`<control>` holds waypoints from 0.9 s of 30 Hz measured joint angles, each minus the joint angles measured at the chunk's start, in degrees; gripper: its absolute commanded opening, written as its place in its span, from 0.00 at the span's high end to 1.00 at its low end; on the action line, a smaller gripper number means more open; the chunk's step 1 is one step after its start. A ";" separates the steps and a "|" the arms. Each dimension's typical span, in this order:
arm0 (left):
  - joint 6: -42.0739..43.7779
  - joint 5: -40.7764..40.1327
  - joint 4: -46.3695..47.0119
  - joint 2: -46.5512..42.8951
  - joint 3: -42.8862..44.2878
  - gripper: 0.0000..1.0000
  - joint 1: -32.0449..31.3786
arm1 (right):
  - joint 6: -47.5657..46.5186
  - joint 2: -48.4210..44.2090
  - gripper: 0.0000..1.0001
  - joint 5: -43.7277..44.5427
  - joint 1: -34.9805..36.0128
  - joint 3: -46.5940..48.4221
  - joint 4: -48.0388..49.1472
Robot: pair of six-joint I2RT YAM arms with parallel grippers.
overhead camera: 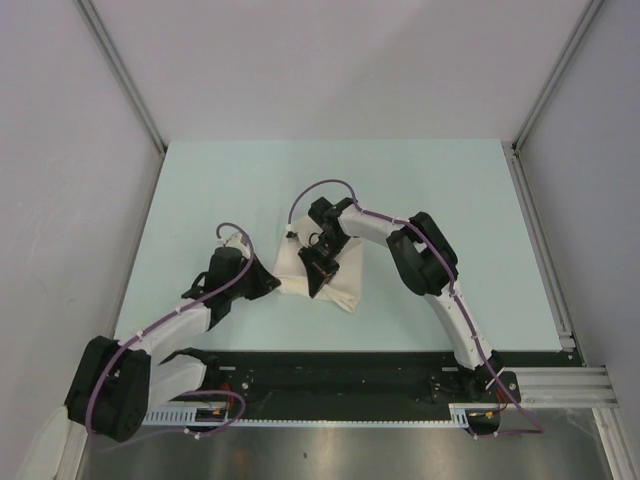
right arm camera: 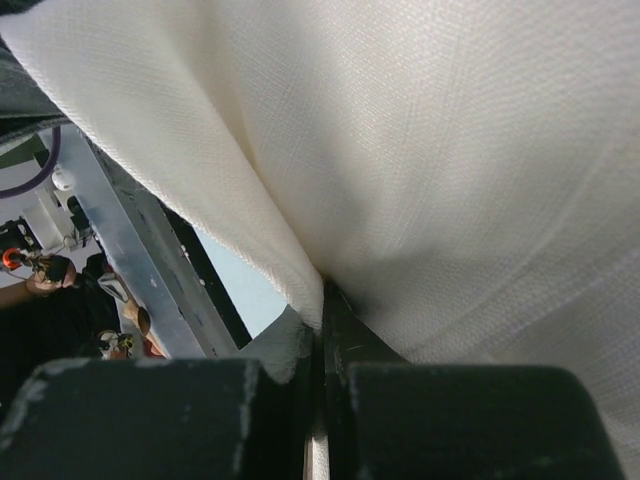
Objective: Fold the napkin, place the utensils inside, and roll it up
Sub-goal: Roll the napkin with the utensil
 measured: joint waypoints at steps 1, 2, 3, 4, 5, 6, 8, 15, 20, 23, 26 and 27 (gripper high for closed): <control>-0.13 0.59 0.48 0.26 0.00 0.91 0.61 | 0.00 0.02 1.00 -0.07 -0.02 0.00 0.00; -0.24 1.14 0.85 0.52 0.00 0.91 1.18 | 0.00 0.02 1.00 -0.11 -0.04 0.00 0.00; -0.46 1.62 1.49 1.09 -0.02 0.91 1.99 | 0.00 0.02 0.99 -0.15 -0.07 0.00 -0.02; -0.48 1.81 2.01 1.73 -0.02 0.92 2.54 | 0.00 0.02 0.96 -0.17 -0.07 0.00 0.00; -0.48 2.45 2.58 2.47 -0.02 0.93 3.17 | 0.00 0.02 0.95 -0.17 -0.07 0.00 0.00; -0.48 2.95 3.37 3.72 -0.02 0.93 3.85 | 0.00 0.02 0.93 -0.20 -0.07 0.00 0.00; -0.46 4.26 4.28 6.51 -0.02 0.93 4.87 | 0.00 0.02 0.84 -0.22 -0.09 0.00 0.00; -0.26 7.28 6.47 11.32 0.33 0.95 6.49 | 1.27 -1.90 0.56 -1.20 -0.33 -2.27 1.22; 0.28 8.41 6.40 12.98 1.46 0.96 6.93 | 1.90 -6.60 0.48 1.90 -0.68 -6.60 3.61; 0.92 9.05 6.34 14.12 2.25 0.97 7.17 | 2.19 -10.60 0.46 5.31 -0.90 -10.14 6.56; 1.29 9.73 6.32 14.88 2.73 0.98 7.52 | 2.62 -15.93 0.45 9.77 -0.74 -15.32 11.43; 1.46 9.94 6.32 15.06 2.82 0.98 7.63 | 2.86 -18.14 0.44 11.87 -0.66 -17.35 13.57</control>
